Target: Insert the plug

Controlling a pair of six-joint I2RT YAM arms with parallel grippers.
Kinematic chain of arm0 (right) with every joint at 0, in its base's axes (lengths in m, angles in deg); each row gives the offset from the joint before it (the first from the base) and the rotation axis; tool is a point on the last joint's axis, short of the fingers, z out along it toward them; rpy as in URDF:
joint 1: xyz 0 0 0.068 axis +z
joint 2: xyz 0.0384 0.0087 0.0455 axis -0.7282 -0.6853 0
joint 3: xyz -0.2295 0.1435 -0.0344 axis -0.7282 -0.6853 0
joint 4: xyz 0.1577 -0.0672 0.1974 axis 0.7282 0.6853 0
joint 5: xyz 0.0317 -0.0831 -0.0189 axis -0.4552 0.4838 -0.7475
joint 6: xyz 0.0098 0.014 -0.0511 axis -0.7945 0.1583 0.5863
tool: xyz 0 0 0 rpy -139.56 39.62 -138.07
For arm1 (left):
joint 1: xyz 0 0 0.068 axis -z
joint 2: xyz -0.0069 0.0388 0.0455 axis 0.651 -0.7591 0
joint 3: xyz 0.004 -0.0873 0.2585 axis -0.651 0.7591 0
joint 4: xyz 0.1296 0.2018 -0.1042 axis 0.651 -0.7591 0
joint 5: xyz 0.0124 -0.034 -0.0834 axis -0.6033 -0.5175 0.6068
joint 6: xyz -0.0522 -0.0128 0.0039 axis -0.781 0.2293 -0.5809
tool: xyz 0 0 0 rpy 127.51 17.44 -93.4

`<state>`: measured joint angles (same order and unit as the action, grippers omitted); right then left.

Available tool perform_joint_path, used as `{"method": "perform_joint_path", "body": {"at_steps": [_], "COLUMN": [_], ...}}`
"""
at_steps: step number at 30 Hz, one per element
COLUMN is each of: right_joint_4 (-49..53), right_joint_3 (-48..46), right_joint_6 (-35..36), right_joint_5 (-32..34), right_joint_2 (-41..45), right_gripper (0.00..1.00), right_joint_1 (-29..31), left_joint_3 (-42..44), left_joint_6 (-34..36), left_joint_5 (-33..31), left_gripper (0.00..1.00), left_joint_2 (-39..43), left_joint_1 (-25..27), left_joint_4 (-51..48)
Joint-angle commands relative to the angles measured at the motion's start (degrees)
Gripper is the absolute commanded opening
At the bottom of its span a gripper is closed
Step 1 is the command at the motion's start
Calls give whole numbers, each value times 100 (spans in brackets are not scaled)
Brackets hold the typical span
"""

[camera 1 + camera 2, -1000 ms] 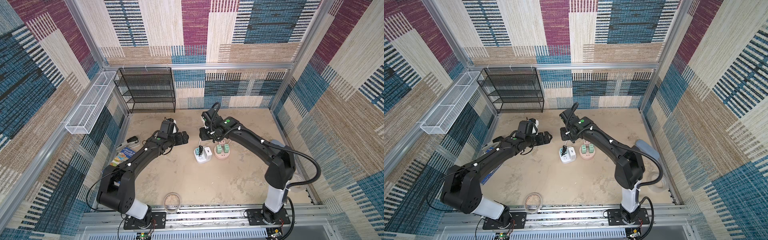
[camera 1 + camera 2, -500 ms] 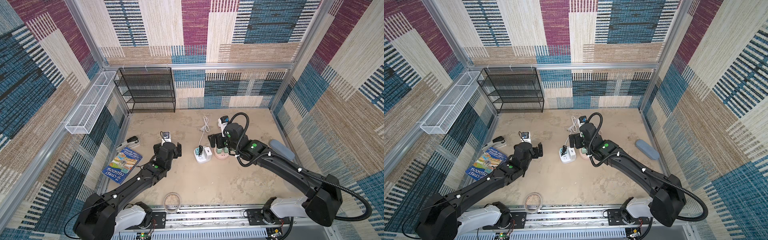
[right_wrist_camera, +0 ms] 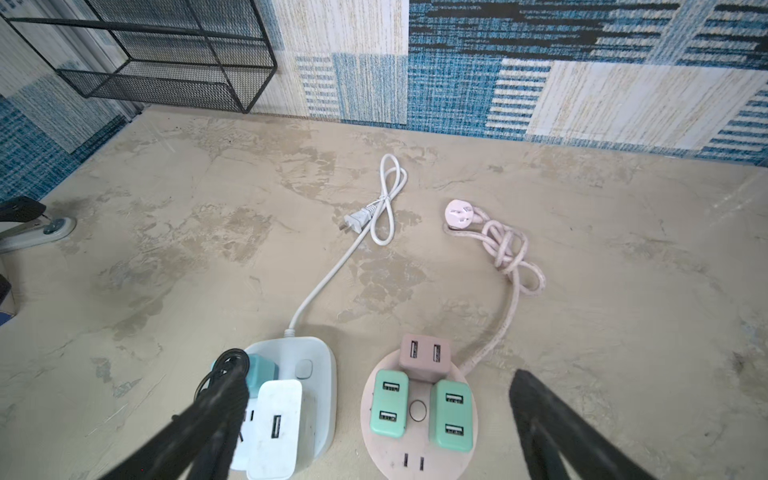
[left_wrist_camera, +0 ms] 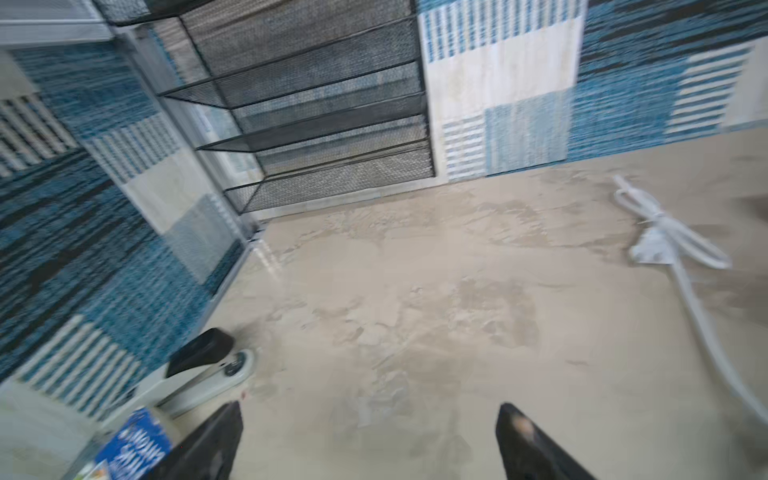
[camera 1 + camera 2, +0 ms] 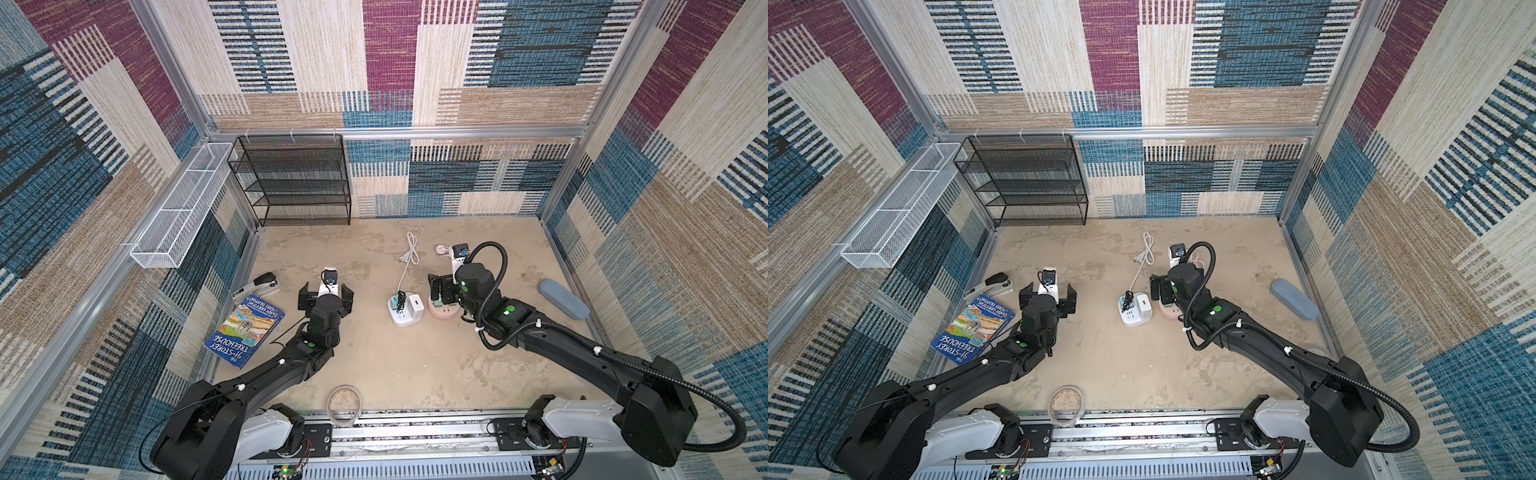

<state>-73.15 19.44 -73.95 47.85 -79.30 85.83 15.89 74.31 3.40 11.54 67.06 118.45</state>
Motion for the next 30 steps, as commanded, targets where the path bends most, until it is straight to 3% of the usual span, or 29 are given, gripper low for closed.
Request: {"method": "perform_joint_path", "body": {"at_steps": [1,5,10,13,15,16,19,21,24,28,30], "right_joint_4": [-598,-836,-862,-1100,-1280,-1265,-959,-1010,-2126,-4317,-4901], "right_joint_3": [-153,-275,-284,-431,-576,-609,-552,-657,-1337,-2491,-2737], "right_joint_6": [60,207,473,549,666,709,669,752,1309,2150,1929], "right_joint_5": [-169,-308,-258,-110,131,324,1140,1551,1743,1391,1103], "right_joint_2": [118,187,142,365,505,541,497,508,759,622,202], "right_gripper": [100,100,100,100,100,100,100,100,100,100,100], "right_joint_1": [2,2,9,3,-1,-7,-122,-344,-785,-1496,-1988], "left_joint_3": [293,714,629,258,472,601,174,208,121,156,160], "left_joint_6": [-110,-366,-415,-409,-444,-350,-445,-356,-480,-467,-468], "left_joint_5": [27,580,1066,1934,2428,2465,2624,2547,2369,2377,2368], "left_gripper": [100,100,99,96,97,94,99,99,99,99,99], "left_joint_2": [270,-152,-1740,-1687,-1942,-2255,-1988,-2172,-2145,-2133,-2143], "left_joint_1": [-633,-1352,-1955,-2129,-2297,-2360,-2362,-2370,-2376,-2380,-2379], "left_joint_4": [339,1261,2779,1820,2319,3156,1816,2321,2030,2115,2115]}}
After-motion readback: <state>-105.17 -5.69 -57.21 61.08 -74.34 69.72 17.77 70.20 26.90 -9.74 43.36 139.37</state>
